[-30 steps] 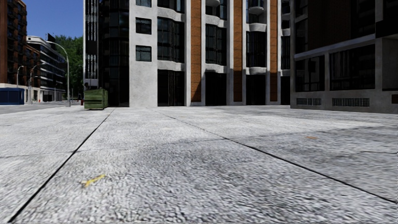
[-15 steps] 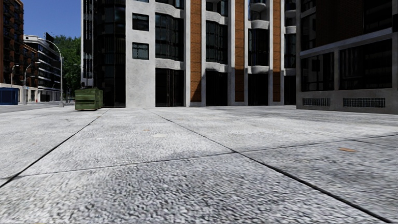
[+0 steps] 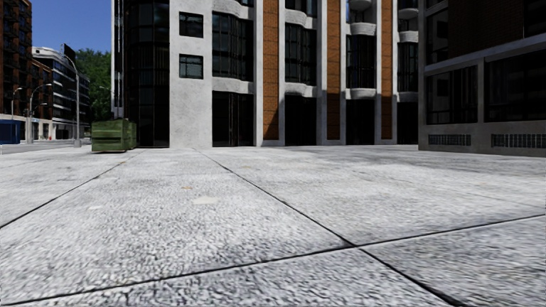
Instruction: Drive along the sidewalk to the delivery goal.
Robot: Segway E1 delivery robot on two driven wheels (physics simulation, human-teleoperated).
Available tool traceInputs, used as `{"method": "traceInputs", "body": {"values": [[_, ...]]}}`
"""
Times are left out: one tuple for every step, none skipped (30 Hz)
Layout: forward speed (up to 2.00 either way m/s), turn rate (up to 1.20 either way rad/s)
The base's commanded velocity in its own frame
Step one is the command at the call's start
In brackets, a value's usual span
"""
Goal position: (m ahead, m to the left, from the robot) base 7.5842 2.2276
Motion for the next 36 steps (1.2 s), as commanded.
{"method": "traceInputs", "body": {"values": [[2.00, 0.33], [2.00, 0.36], [2.00, 0.37], [2.00, 0.37], [1.95, 0.37], [1.95, 0.37], [1.92, 0.37], [1.91, 0.37], [1.88, 0.37], [1.87, 0.37], [1.87, 0.37], [1.87, 0.37], [1.87, 0.37], [1.87, 0.37], [1.86, 0.37], [1.86, 0.37], [1.86, 0.37], [1.86, 0.37], [1.86, 0.37], [1.86, 0.37], [1.86, 0.37], [1.85, 0.37], [1.84, 0.37], [1.83, 0.37], [1.82, 0.37], [1.82, 0.37], [1.81, 0.37], [1.81, 0.37], [1.81, 0.37], [1.81, 0.37], [1.81, 0.37], [1.81, 0.37], [1.81, 0.37], [1.81, 0.37], [1.81, 0.37], [1.81, 0.37]]}}
